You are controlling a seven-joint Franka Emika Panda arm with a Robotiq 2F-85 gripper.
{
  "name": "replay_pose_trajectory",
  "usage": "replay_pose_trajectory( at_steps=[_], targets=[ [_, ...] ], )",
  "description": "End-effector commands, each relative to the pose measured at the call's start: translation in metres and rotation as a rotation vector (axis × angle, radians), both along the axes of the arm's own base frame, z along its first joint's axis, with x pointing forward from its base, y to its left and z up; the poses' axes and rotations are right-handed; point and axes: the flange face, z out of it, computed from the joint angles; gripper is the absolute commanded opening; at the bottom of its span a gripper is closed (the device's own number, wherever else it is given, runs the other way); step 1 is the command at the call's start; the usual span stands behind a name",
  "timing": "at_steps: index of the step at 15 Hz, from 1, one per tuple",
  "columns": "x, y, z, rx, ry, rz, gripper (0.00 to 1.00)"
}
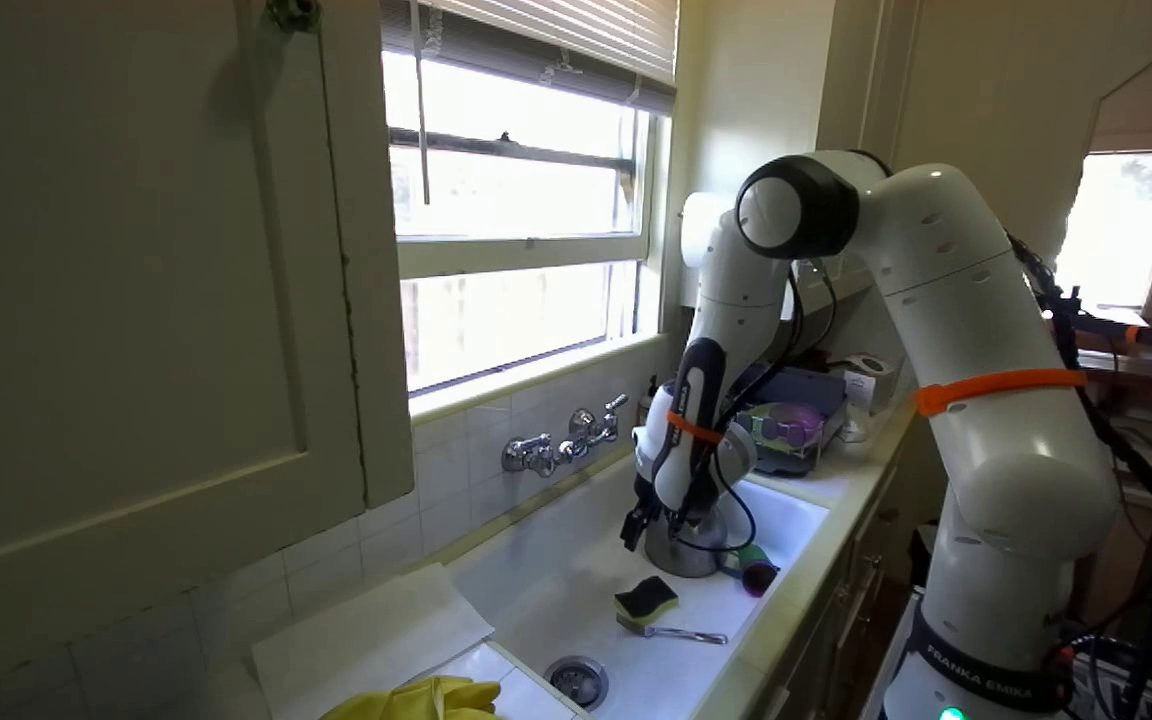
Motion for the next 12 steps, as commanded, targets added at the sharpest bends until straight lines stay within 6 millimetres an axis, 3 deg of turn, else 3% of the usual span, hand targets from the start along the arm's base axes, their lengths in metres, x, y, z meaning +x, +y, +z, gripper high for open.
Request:
replay_pose_trajectory(
  at_steps=[1, 7, 8, 12],
  targets=[
    [-0.013, -0.002, 0.015, 0.022, 0.046, -0.013, 1.0],
    [-0.022, -0.019, 0.031, -0.003, 0.072, -0.023, 1.0],
    [-0.011, -0.017, 0.022, 0.003, 0.051, -0.035, 1.0],
    [-0.016, -0.022, 0.027, -0.002, 0.048, -0.037, 1.0]
  ],
)
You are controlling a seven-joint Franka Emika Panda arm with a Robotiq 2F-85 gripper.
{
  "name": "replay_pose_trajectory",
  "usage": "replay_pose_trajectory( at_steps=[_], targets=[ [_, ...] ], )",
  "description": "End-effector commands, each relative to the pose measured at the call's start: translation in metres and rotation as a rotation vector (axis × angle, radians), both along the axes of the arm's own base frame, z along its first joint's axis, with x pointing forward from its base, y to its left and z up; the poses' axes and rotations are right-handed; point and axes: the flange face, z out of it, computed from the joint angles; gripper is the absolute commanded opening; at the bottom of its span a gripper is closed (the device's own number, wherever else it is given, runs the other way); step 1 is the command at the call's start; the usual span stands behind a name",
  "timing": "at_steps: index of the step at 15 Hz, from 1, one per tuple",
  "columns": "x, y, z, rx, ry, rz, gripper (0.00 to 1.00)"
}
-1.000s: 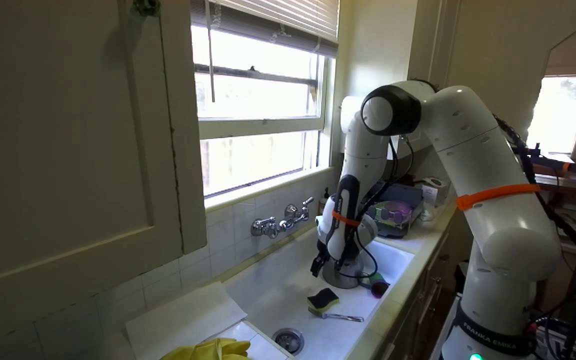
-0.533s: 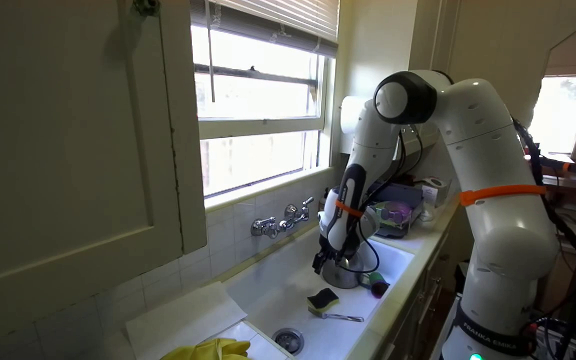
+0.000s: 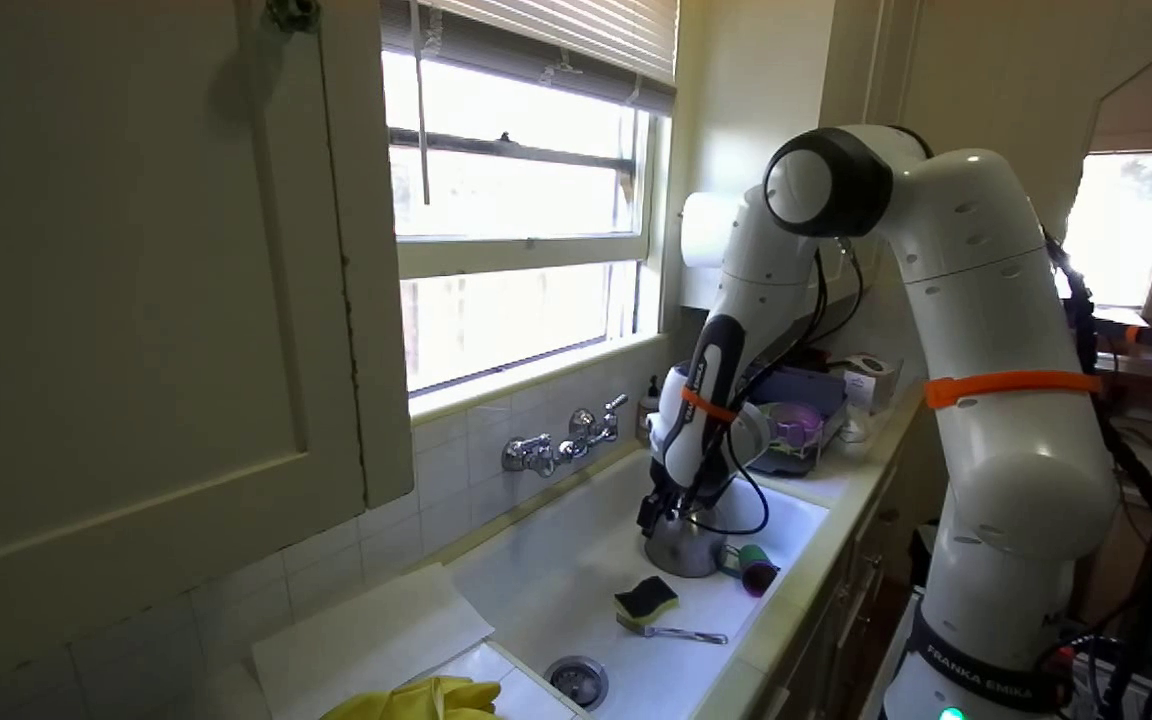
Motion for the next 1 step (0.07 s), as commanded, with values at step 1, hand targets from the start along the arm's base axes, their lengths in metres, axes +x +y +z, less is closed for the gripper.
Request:
replay_pose_trajectory(
  at_steps=[1],
  targets=[
    [0.0002, -0.0006, 0.0002, 0.001, 0.001, 0.001, 1.0]
  ],
)
